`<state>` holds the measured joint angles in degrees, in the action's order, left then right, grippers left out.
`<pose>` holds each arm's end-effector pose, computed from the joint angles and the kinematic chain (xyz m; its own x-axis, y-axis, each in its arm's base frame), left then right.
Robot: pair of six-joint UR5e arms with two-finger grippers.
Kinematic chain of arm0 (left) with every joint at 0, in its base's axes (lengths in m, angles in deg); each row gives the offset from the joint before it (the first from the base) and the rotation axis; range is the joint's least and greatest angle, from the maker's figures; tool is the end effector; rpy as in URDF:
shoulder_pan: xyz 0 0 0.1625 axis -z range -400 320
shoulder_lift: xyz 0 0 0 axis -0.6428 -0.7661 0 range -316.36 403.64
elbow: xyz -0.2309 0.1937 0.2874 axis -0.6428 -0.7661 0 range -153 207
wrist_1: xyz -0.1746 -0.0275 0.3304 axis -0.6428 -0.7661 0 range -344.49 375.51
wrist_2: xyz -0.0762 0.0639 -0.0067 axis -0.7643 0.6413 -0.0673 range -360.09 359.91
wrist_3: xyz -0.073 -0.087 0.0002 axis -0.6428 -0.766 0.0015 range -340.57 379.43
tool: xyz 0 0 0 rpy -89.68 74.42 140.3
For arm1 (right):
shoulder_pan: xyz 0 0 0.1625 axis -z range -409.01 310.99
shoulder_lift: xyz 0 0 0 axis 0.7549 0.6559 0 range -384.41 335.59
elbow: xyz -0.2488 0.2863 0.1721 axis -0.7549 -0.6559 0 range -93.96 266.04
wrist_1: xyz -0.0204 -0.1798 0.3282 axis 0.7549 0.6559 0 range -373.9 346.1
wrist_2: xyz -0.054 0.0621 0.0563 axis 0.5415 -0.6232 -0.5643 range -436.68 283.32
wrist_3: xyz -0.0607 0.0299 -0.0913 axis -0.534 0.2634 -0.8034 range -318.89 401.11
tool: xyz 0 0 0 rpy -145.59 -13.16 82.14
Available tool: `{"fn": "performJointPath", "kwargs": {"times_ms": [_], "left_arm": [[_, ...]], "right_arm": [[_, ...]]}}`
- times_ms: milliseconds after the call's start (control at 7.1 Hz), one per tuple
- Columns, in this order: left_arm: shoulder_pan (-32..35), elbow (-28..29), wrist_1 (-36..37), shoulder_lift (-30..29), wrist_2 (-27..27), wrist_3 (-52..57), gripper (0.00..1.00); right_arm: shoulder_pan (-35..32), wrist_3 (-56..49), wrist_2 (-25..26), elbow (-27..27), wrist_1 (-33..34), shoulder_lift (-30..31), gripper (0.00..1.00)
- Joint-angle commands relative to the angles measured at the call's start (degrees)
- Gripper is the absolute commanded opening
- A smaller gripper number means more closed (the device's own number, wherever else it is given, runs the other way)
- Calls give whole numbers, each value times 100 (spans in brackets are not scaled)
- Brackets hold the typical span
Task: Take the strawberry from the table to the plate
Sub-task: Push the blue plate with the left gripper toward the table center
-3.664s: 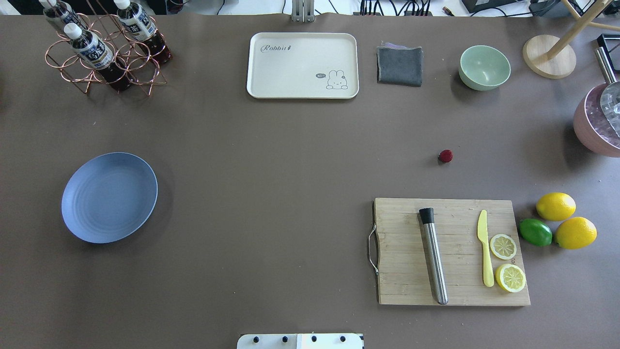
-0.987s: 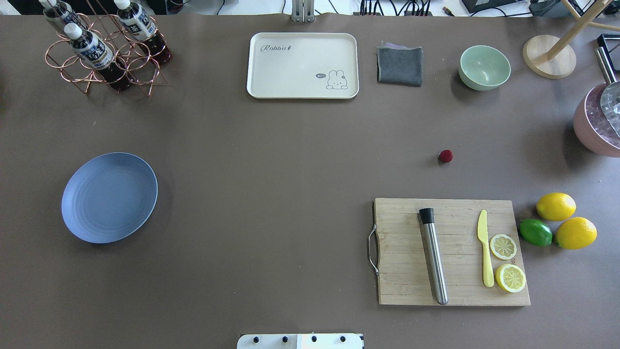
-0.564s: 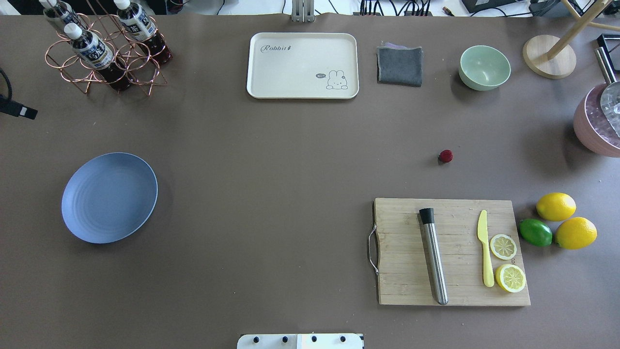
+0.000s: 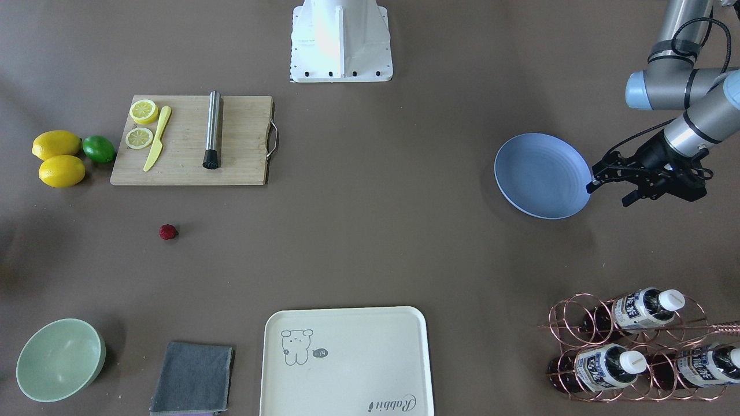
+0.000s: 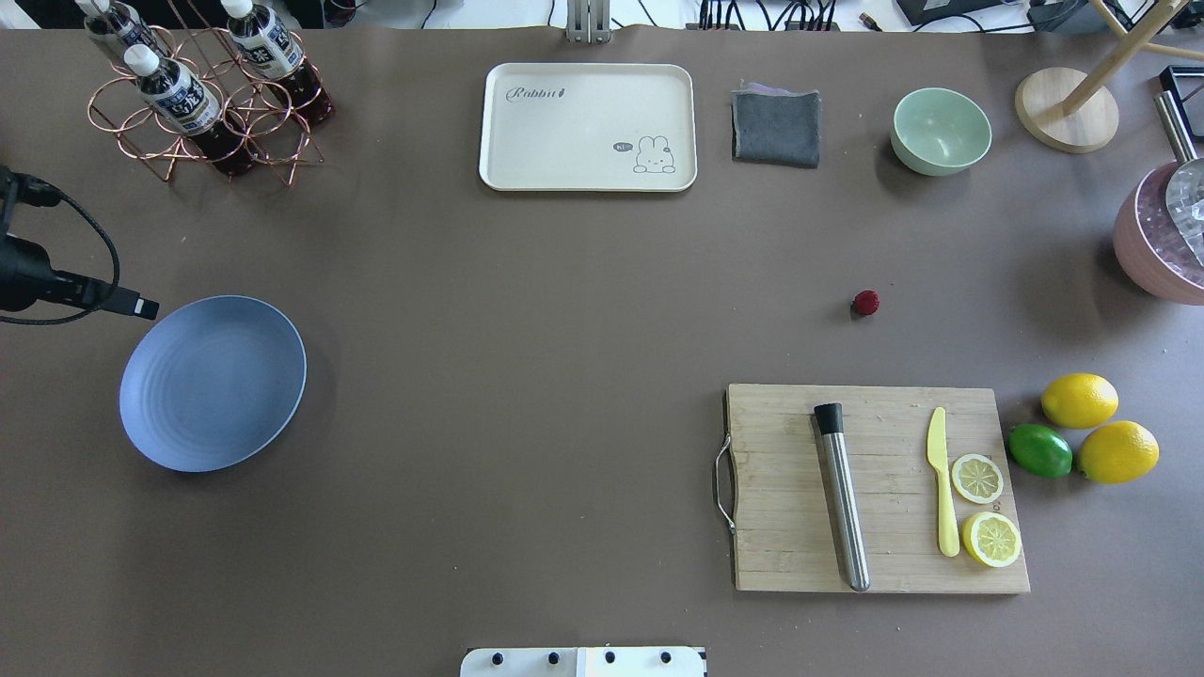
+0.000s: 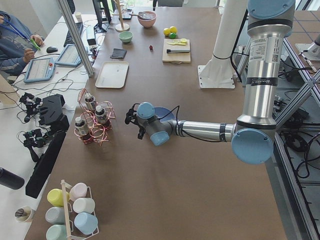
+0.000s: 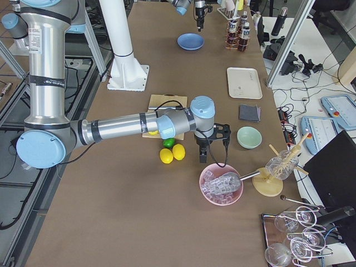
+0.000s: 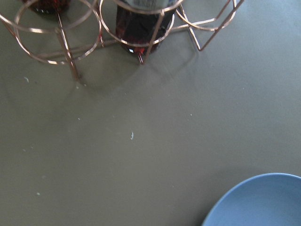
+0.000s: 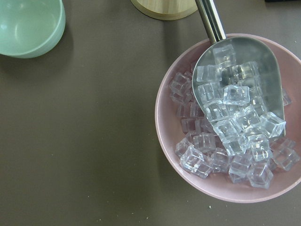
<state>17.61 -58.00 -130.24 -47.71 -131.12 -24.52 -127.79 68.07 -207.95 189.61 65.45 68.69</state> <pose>0.2118 -0.4437 0.5751 0.4872 0.2456 -0.8380 0.0127 0.9576 0.2880 -0.0295 -0.4486 0.5585 0.6982 0.0767 0.7118 -0.1515 0.9876 0.0422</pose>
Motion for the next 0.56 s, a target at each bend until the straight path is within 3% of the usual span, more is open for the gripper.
{"fn": "performJointPath", "kwargs": {"times_ms": [0,282,423], "left_arm": [[-441,323,-776,117,174,-691,96],[-461,440,-964,118,201,-711,93],[-478,440,-1156,126,192,-729,64]], "right_arm": [[47,99,5,-12,-51,-38,99],[56,90,40,-21,-51,-81,100],[65,90,75,-21,-51,-90,100]]}}
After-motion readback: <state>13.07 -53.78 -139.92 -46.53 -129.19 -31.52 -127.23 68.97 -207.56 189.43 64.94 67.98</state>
